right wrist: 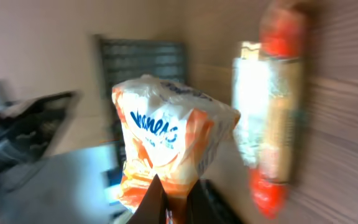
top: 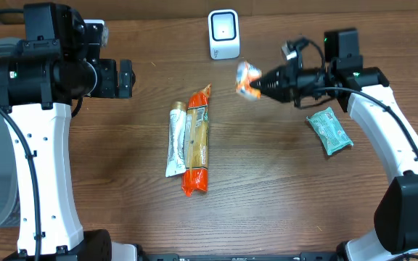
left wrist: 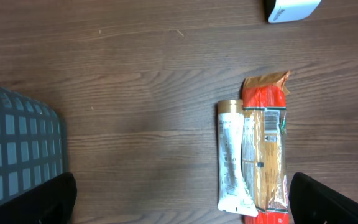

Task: Scan the item barcode
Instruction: 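Lift the orange packet and carry it up toward the scanner, then hold the orange packet in front of the white scanner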

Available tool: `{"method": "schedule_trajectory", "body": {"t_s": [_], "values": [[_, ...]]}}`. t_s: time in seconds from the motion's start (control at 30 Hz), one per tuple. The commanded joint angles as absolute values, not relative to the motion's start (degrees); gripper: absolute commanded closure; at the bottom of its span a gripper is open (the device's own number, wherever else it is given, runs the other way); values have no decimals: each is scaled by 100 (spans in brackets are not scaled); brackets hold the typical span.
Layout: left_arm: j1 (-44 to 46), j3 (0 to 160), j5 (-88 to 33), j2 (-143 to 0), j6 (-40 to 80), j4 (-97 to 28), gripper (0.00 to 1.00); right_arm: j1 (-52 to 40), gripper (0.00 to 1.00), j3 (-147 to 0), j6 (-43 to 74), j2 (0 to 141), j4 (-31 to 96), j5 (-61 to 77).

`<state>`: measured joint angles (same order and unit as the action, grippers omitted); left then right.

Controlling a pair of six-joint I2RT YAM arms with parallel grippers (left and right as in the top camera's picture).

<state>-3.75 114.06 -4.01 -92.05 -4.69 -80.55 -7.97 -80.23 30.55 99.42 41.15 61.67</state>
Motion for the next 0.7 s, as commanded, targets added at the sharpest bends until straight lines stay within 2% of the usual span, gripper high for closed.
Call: {"method": "schedule_trajectory", "body": {"t_s": [0.0,0.17,0.33,0.47,0.57,0.67], "values": [[-384,11491,-386,-9192,-537,-8034,0,-856,97,-9021,1660,9880,4980,4296],[-384,11491,-386,-9192,-537,-8034,0,-1376,97,-10709,1450,9929,6243,1424],[-384,11491,-386,-9192,-537,-8034,0,-2357,97,-11922,1009,10525,6458,-1109],[-384,11491,-386,-9192,-537,-8034,0,-2845,97,-12068,27,11281,5835,-2630],[-384,11491,-386,-9192,-537,-8034,0,-3015,97,-12066,-620,11972,4880,-3785],[-384,11491,-386,-9192,-537,-8034,0,-3026,96,-12060,-1400,12529,3903,-4254]]}}
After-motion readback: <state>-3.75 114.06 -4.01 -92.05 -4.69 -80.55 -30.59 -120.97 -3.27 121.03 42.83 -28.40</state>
